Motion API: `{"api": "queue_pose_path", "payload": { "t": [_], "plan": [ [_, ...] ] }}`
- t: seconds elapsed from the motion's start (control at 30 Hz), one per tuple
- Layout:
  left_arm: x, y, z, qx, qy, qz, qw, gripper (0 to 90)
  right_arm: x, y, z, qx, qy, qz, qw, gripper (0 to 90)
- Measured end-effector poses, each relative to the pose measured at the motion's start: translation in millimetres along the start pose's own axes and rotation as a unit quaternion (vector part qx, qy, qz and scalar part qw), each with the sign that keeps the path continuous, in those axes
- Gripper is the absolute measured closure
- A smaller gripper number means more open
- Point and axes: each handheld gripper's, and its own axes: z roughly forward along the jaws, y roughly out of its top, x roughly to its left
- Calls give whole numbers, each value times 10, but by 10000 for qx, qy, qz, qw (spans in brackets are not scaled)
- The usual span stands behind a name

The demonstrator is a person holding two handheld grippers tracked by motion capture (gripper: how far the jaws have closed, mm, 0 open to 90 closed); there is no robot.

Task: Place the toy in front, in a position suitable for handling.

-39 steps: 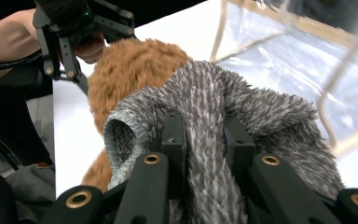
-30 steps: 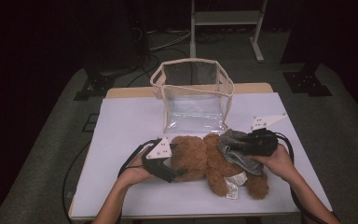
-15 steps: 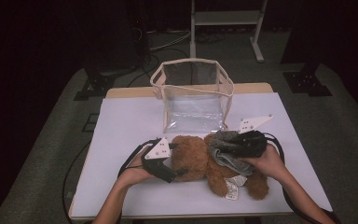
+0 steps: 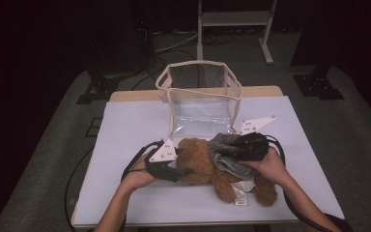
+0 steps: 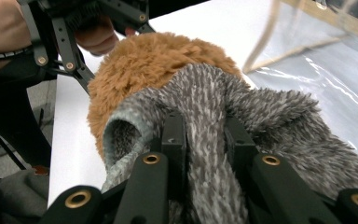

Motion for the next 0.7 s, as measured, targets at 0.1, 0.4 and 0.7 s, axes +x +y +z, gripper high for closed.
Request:
{"api": "queue_pose_path", "payload": {
  "t": [0.1,0.4,0.7],
  "plan": [
    [0,-104,25,14,-41,-95,9999,320,15,-9,51,75,14,-62,10000,737],
    [7,-153,-8,-45,-25,-211,9998,195,-61,-160,-341,186,-382,75,9991,736],
    [-11,-148,20,-148,-51,-260,9995,318,35,38,-157,217,-196,-122,9995,734]
  ]
}}
